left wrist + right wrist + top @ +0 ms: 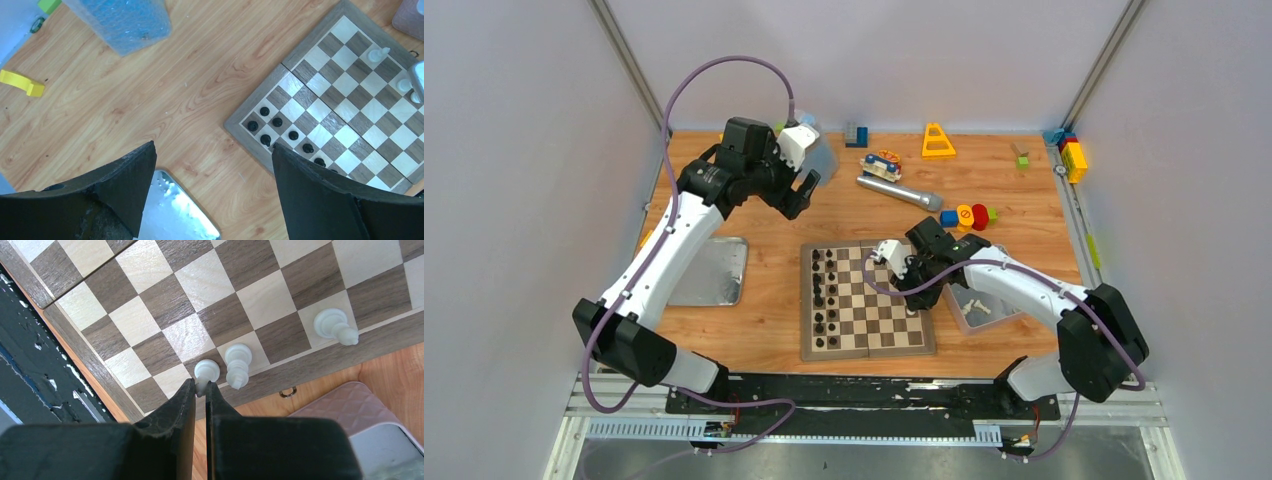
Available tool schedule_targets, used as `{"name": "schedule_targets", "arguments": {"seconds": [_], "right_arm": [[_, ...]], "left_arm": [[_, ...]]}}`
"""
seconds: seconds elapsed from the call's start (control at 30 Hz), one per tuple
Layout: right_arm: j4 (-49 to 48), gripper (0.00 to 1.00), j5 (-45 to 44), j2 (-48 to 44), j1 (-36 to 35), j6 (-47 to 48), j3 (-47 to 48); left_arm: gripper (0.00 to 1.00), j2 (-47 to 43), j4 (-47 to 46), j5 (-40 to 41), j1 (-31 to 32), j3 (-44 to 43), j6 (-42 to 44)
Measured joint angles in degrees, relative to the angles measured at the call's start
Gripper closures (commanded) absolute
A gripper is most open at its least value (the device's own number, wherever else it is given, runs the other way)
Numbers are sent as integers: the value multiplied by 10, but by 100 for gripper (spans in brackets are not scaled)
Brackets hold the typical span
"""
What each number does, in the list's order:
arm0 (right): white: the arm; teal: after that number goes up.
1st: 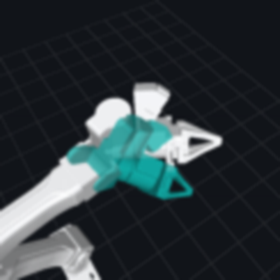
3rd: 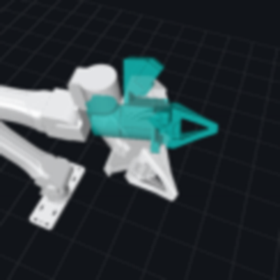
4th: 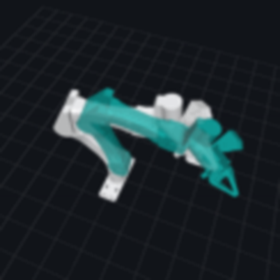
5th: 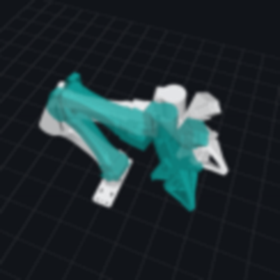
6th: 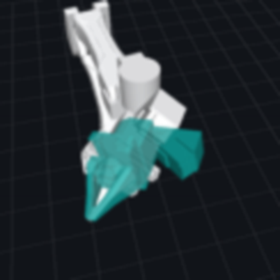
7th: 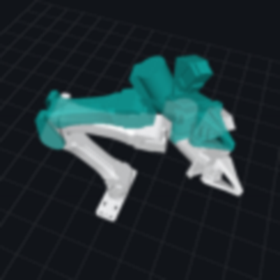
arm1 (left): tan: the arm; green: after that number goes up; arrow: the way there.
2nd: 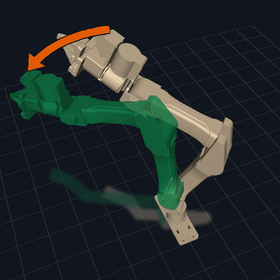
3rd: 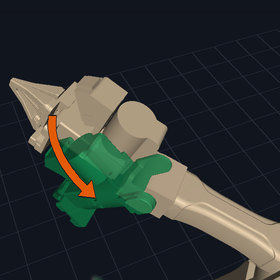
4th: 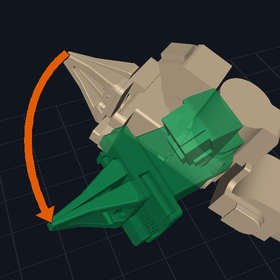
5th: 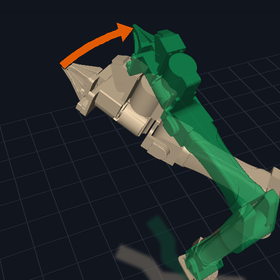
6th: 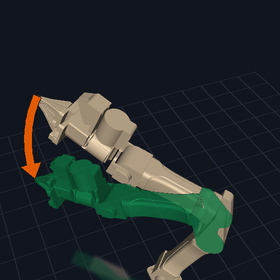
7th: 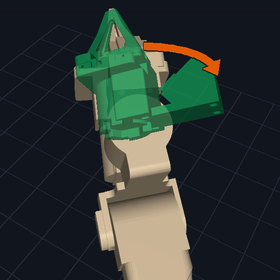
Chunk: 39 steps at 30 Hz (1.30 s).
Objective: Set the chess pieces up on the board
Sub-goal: Place the chess piece on the chessboard.
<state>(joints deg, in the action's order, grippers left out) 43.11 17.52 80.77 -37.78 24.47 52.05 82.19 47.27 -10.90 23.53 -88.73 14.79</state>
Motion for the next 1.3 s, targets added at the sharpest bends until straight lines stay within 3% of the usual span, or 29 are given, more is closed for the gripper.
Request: {"name": "schedule_targets", "arguments": {"seconds": [1.3], "right_arm": [[0,99,-6,1,-3,-4,-1]], "left_arm": [[5,-1,-5,-14,0,14,0]]}}
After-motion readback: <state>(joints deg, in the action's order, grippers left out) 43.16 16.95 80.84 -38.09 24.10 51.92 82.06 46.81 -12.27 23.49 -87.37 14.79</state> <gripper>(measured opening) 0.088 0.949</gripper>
